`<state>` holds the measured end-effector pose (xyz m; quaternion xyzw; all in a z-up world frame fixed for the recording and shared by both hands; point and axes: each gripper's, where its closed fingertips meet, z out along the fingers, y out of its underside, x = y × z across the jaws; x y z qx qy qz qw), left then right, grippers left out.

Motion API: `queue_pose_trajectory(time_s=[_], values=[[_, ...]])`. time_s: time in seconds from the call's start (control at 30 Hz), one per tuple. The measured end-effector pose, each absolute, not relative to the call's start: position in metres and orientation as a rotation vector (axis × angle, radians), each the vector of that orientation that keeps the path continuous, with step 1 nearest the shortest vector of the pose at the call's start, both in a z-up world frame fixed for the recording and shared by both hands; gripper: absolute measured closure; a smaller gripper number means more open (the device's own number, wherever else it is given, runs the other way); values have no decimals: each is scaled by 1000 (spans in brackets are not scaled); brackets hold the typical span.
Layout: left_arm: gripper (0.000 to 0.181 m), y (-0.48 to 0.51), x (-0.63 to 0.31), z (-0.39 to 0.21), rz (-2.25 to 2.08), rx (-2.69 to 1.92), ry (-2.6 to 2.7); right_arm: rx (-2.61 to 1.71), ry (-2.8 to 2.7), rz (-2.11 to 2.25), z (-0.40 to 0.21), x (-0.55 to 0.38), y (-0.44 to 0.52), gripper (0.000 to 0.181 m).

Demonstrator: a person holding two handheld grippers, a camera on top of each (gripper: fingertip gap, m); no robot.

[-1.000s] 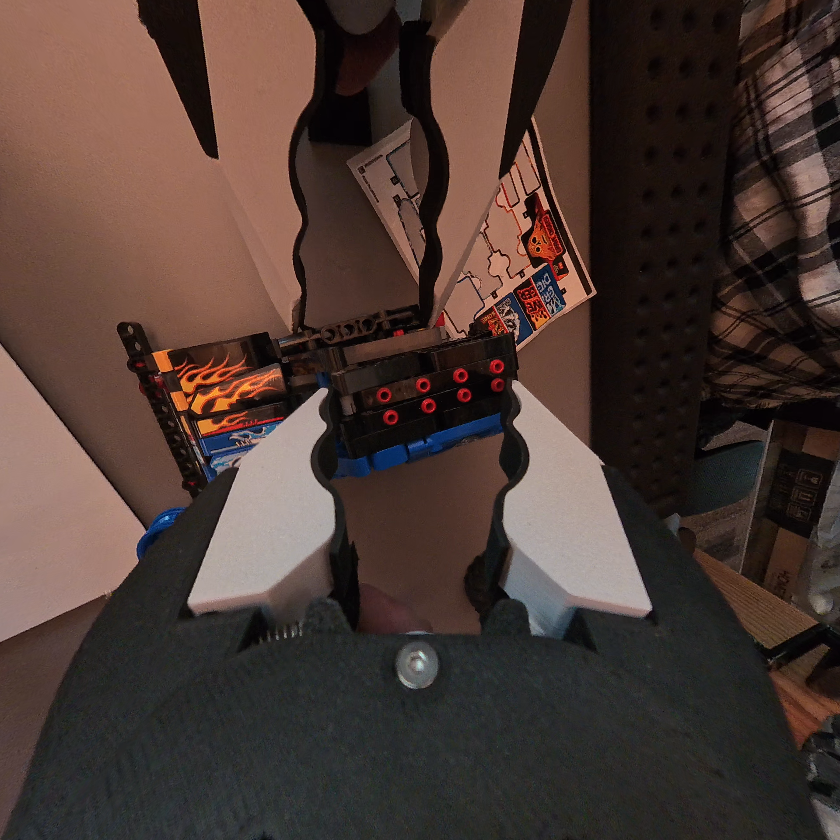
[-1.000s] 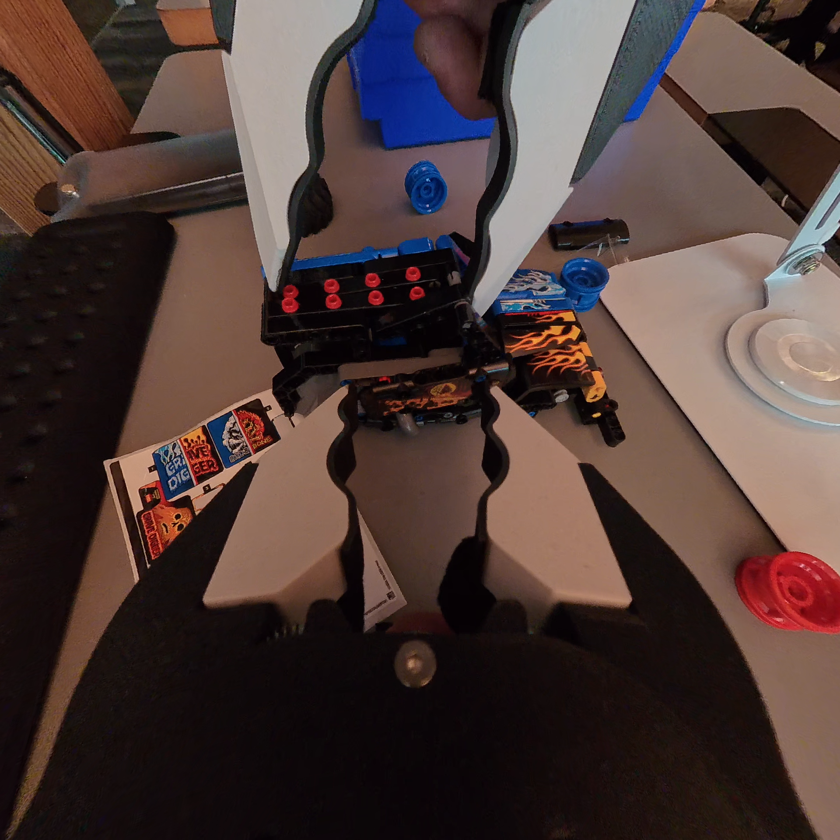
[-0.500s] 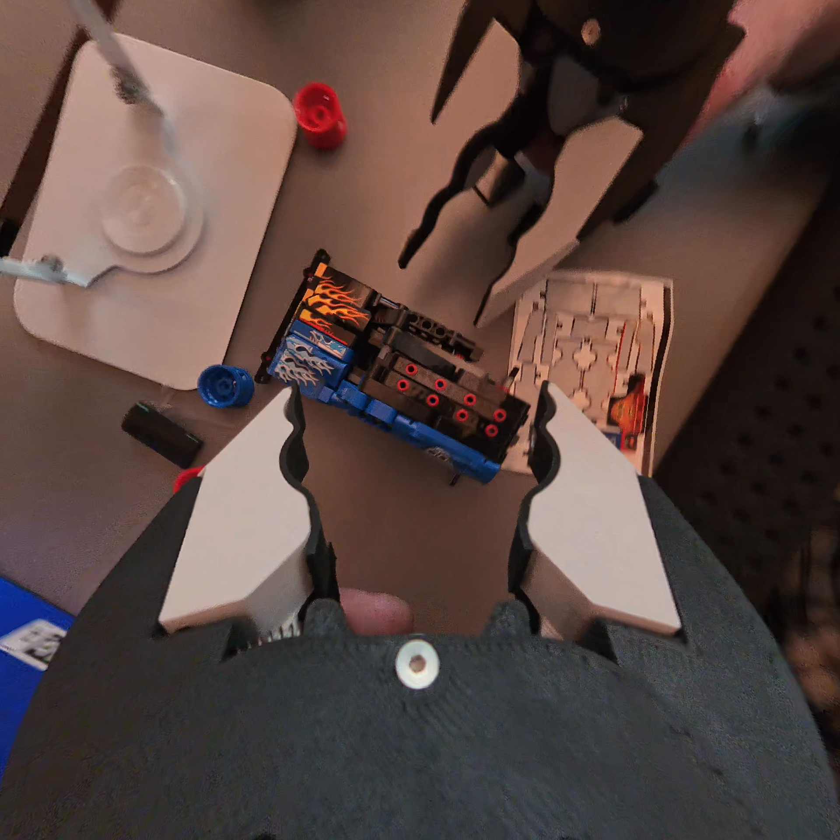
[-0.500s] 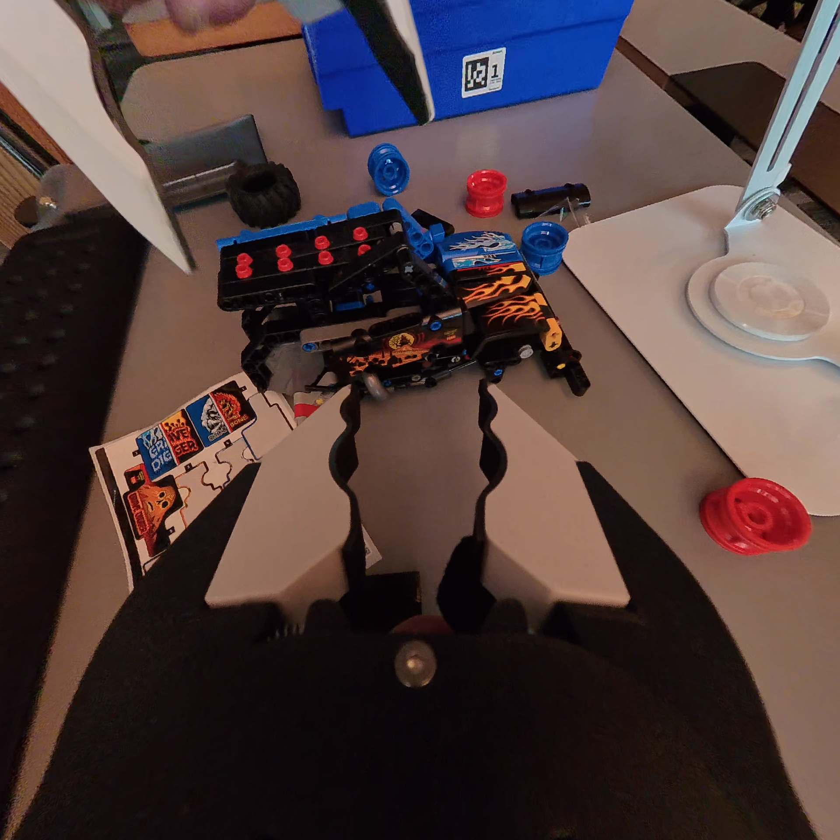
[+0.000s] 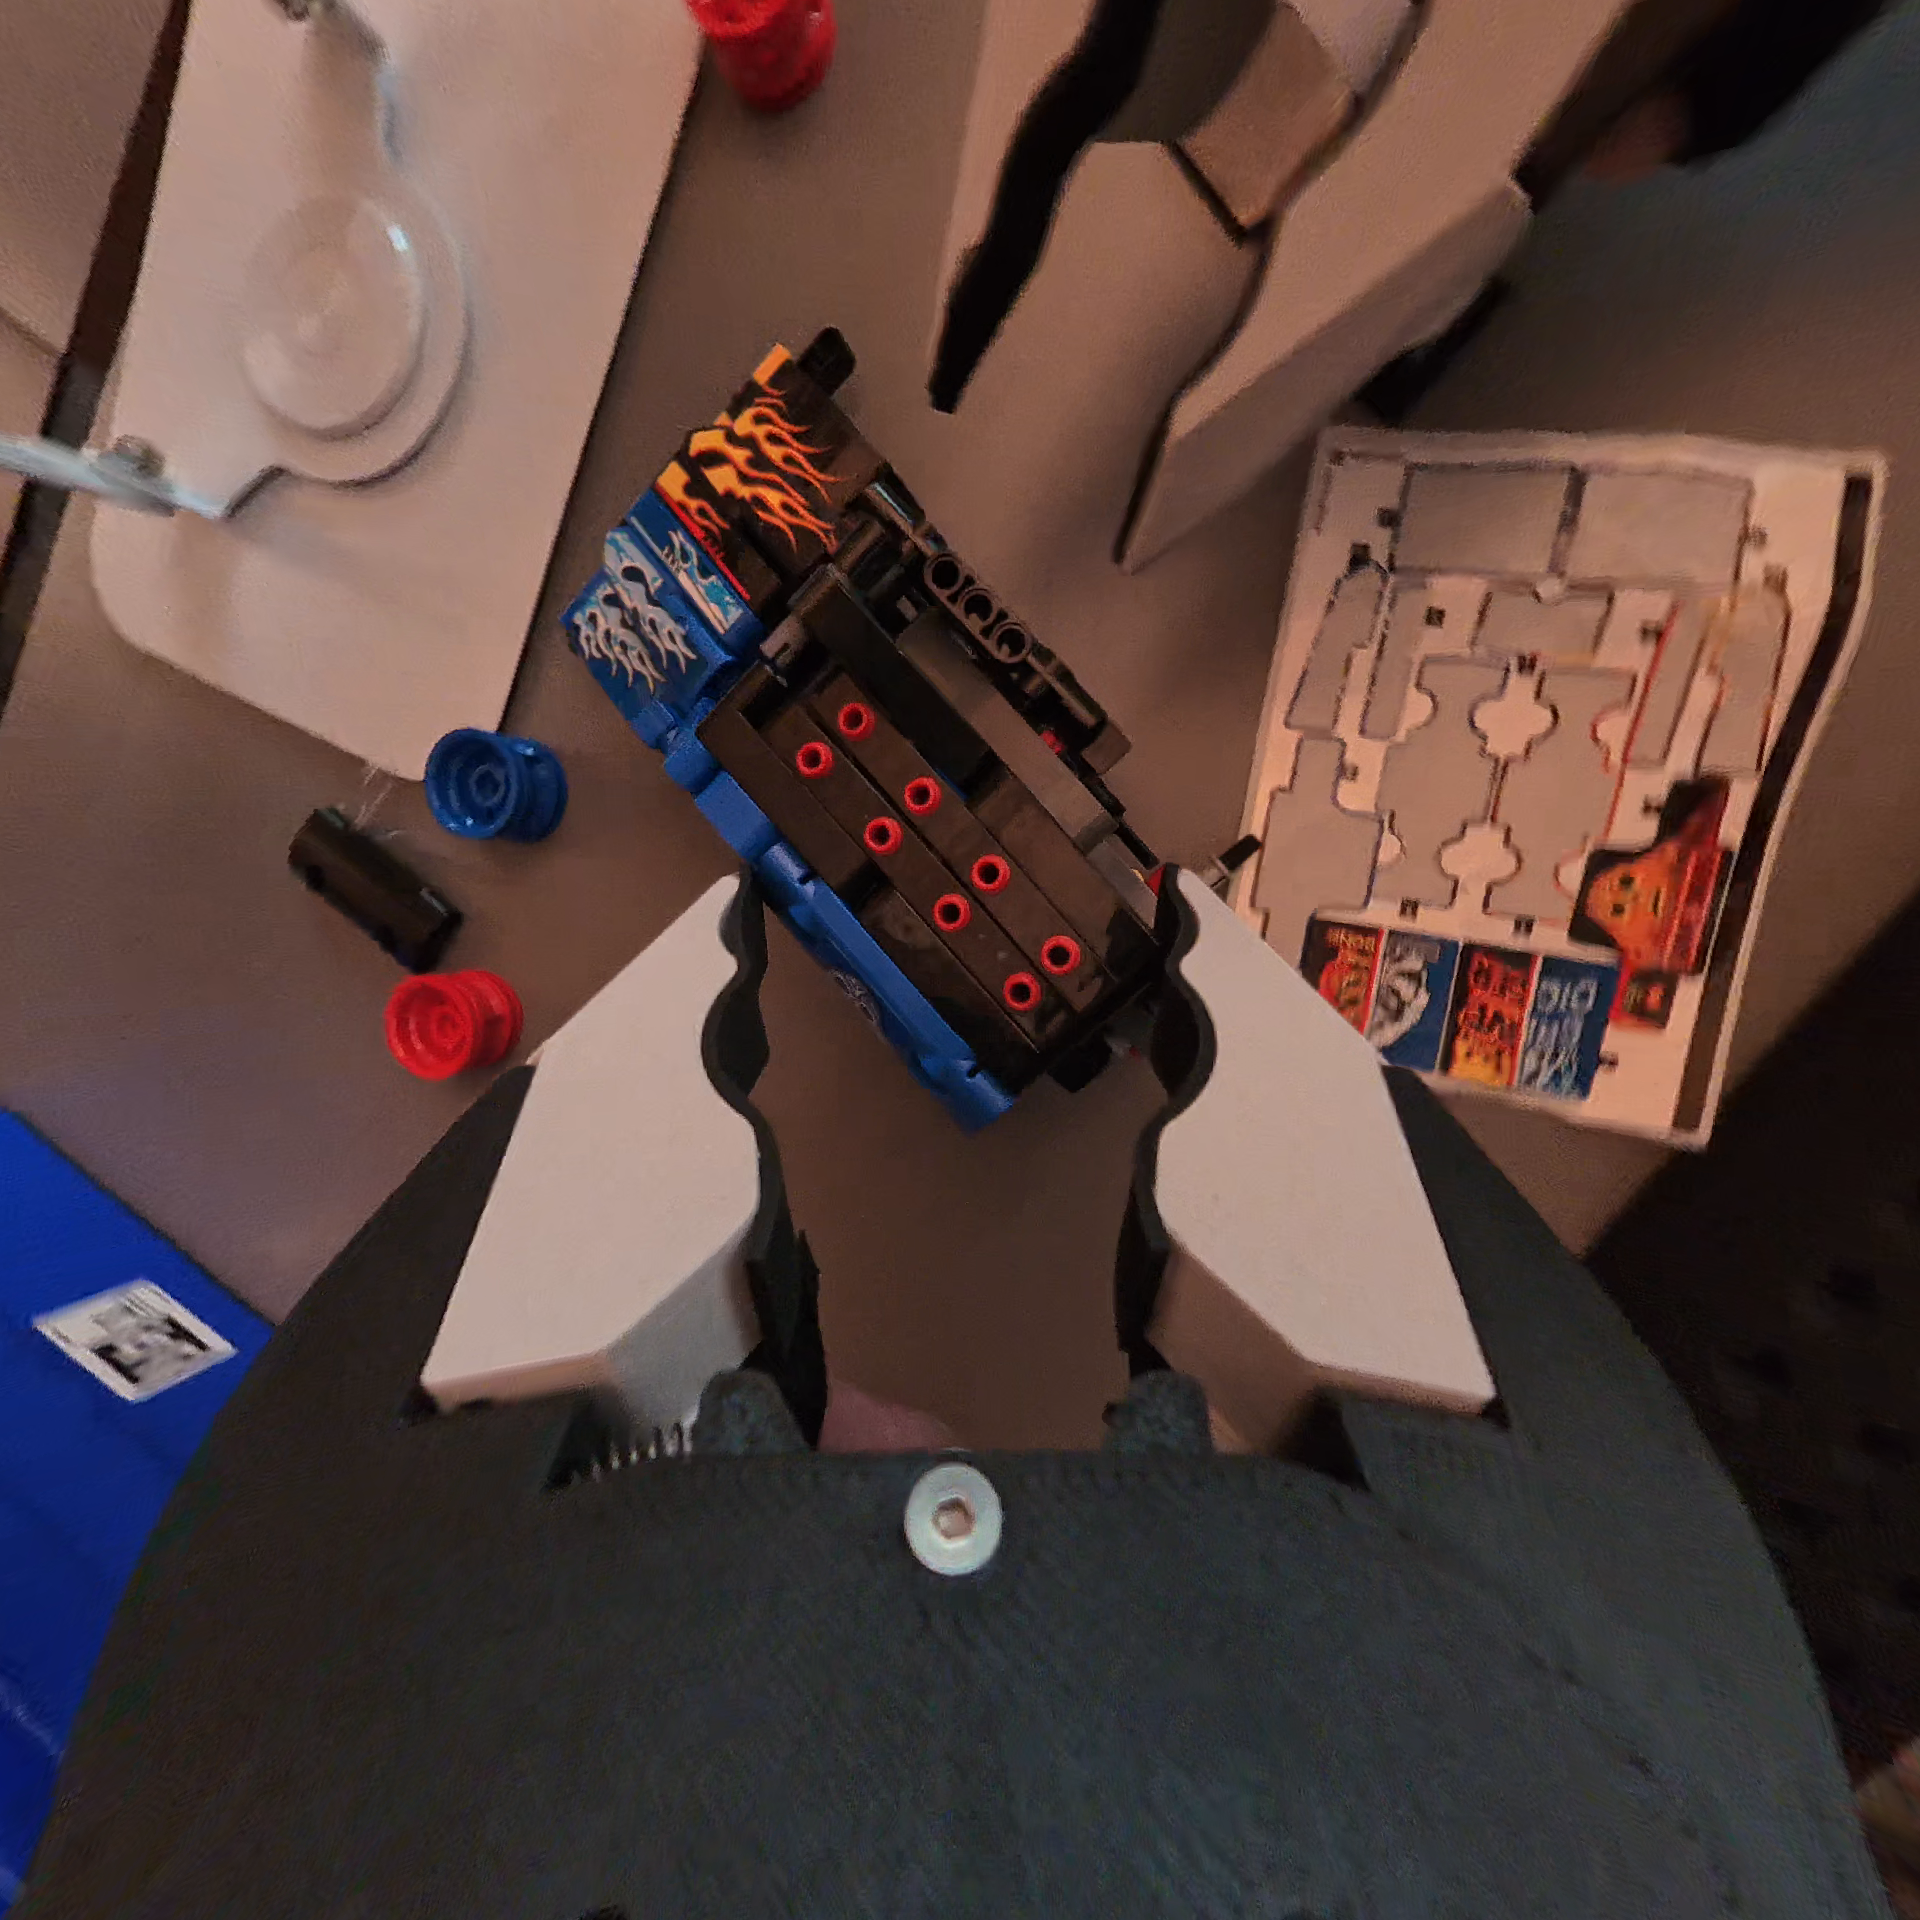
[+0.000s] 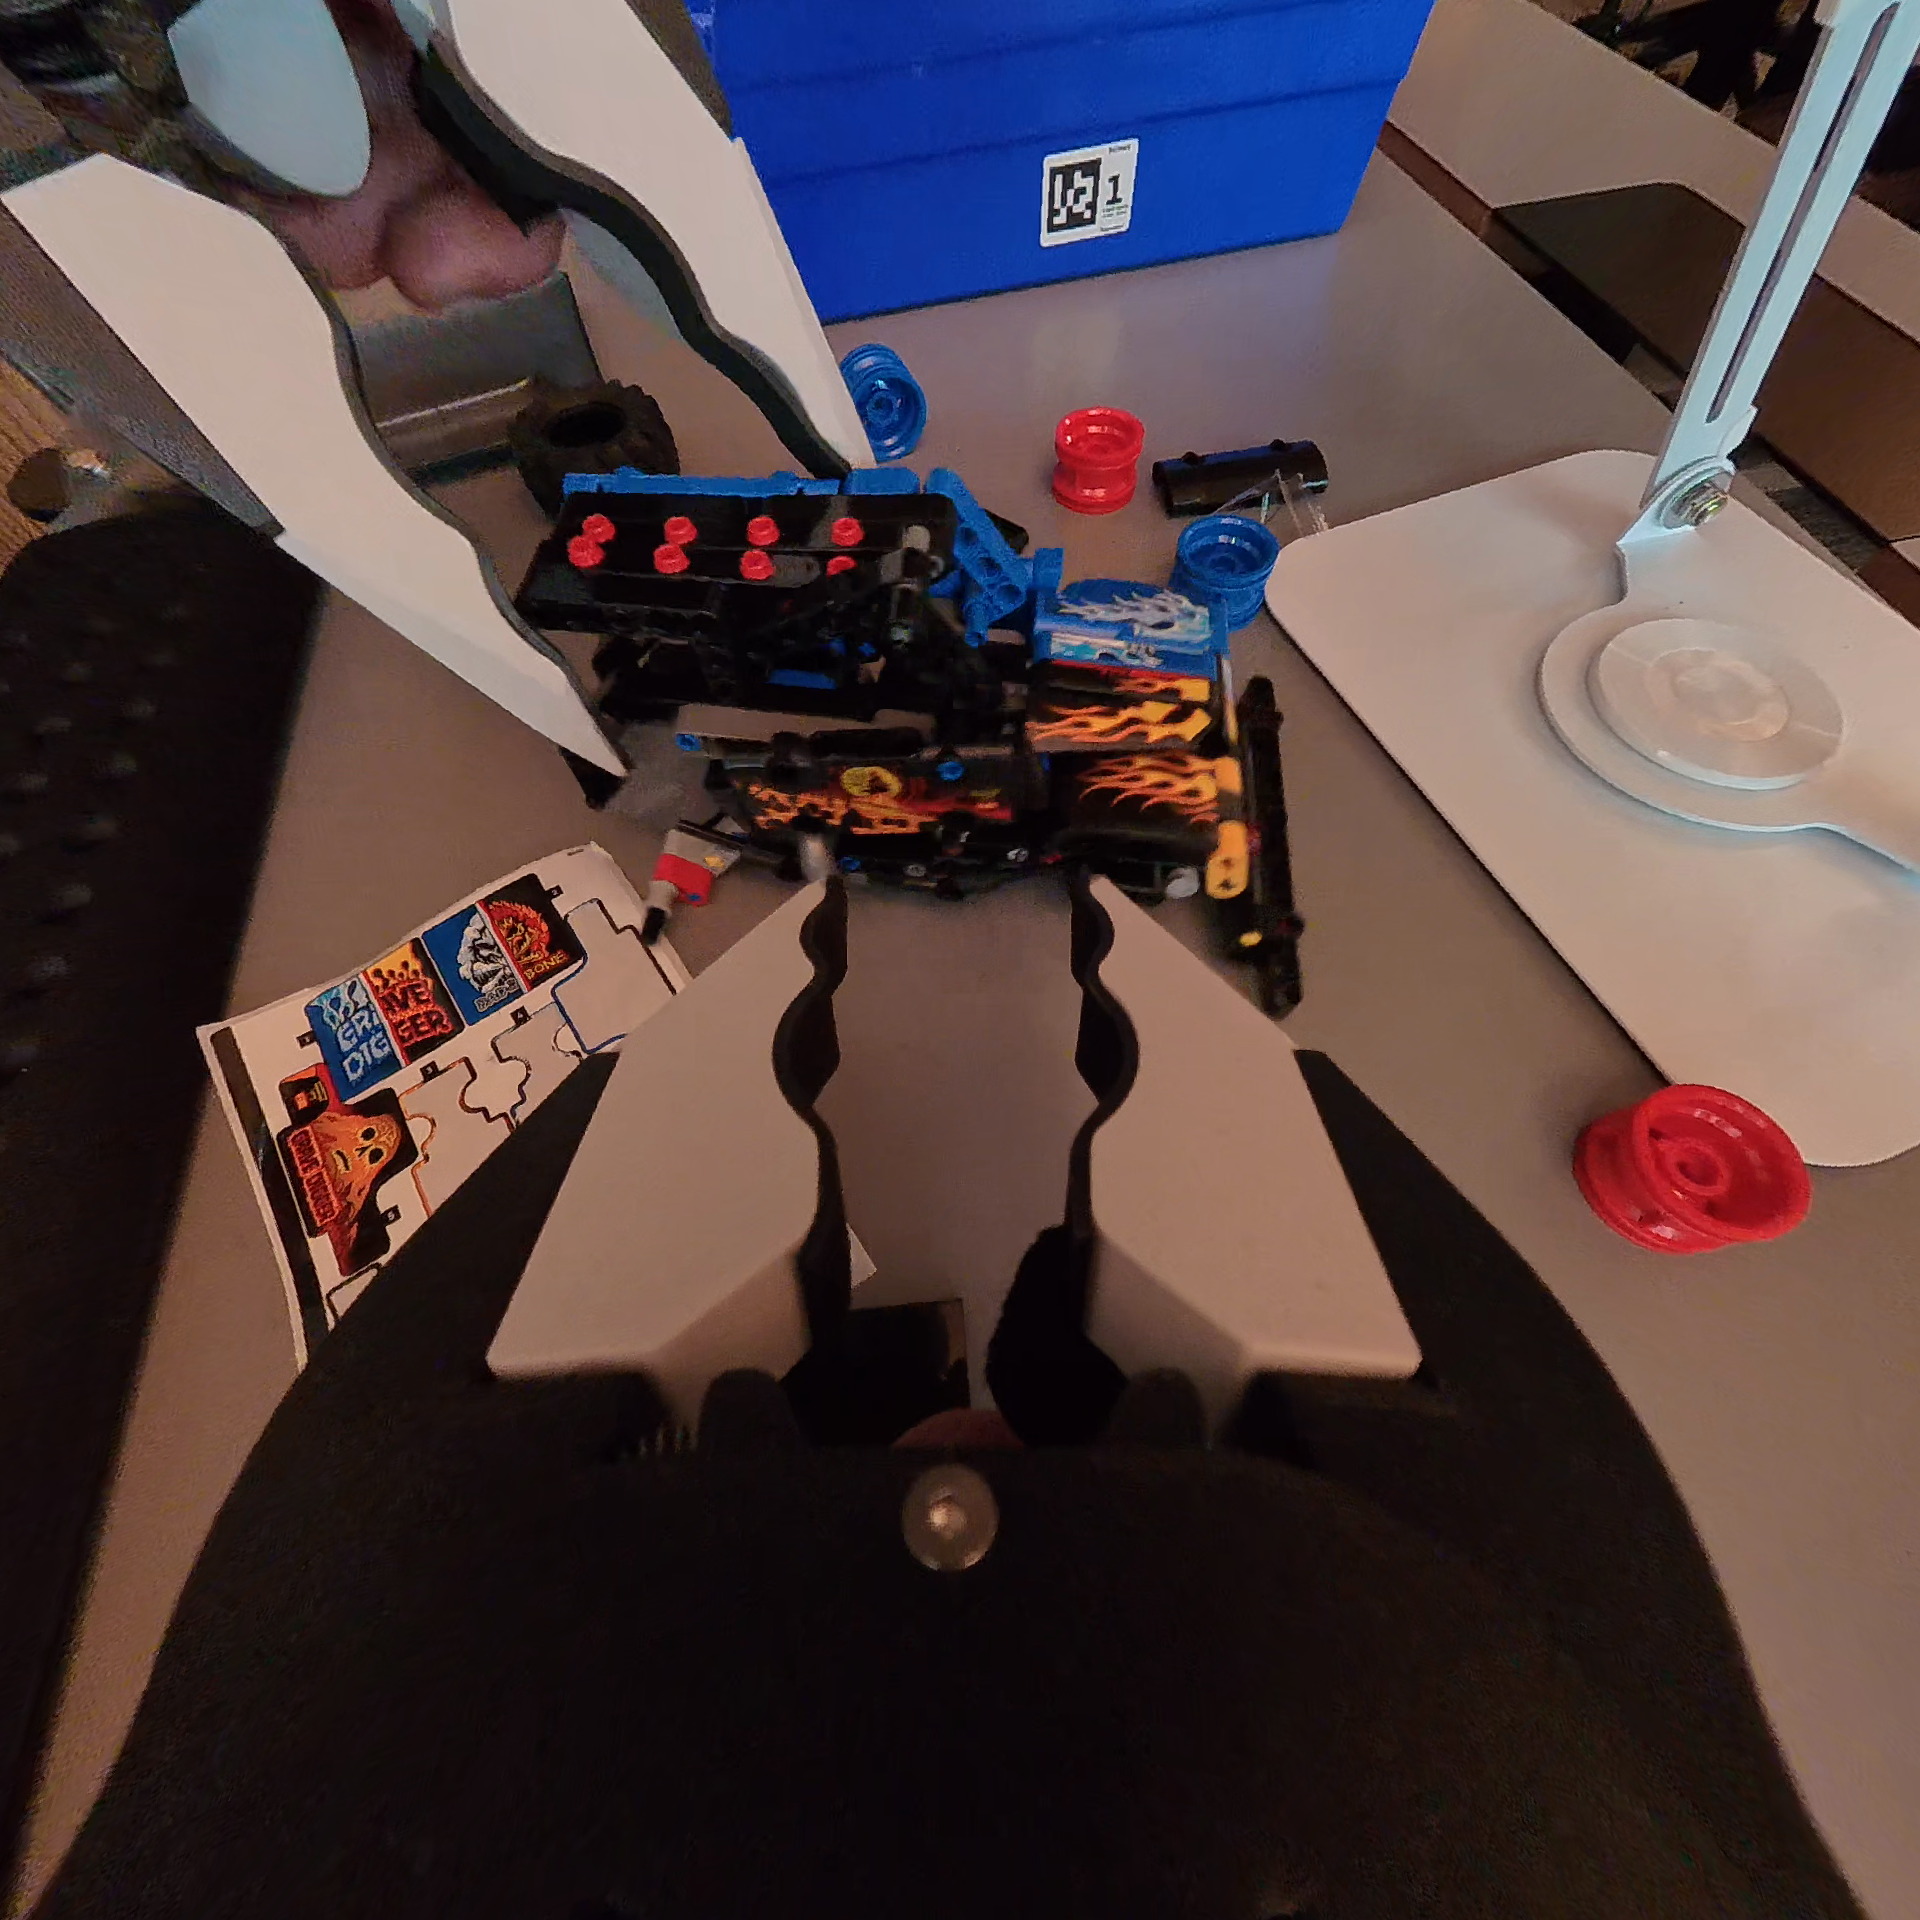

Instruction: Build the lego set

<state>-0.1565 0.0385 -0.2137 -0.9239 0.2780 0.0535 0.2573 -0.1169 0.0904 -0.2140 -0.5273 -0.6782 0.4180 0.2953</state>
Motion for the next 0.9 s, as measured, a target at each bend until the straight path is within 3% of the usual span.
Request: queue_pose_trajectory(time_s=[0.17, 0.33, 0.67, 0.77, 0.9], values=[[107, 32, -160, -214, 113, -2391, 1158, -1401, -1801, 1113, -212, -113, 94, 146], [107, 36, -178, -210, 45, -2368, 1348, -1416, -1790, 1121, -212, -107, 104, 138], [105, 30, -186, -205, 157, -2365, 1325, -1413, -1776, 1046, -227, -126, 102, 102], [119, 33, -190, -204, 198, -2316, 1284, -1394, -1835, 1012, -233, -127, 95, 102], [120, 32, -194, -205, 226, -2289, 1327, -1395, -1857, 1031, -232, -123, 92, 112]])
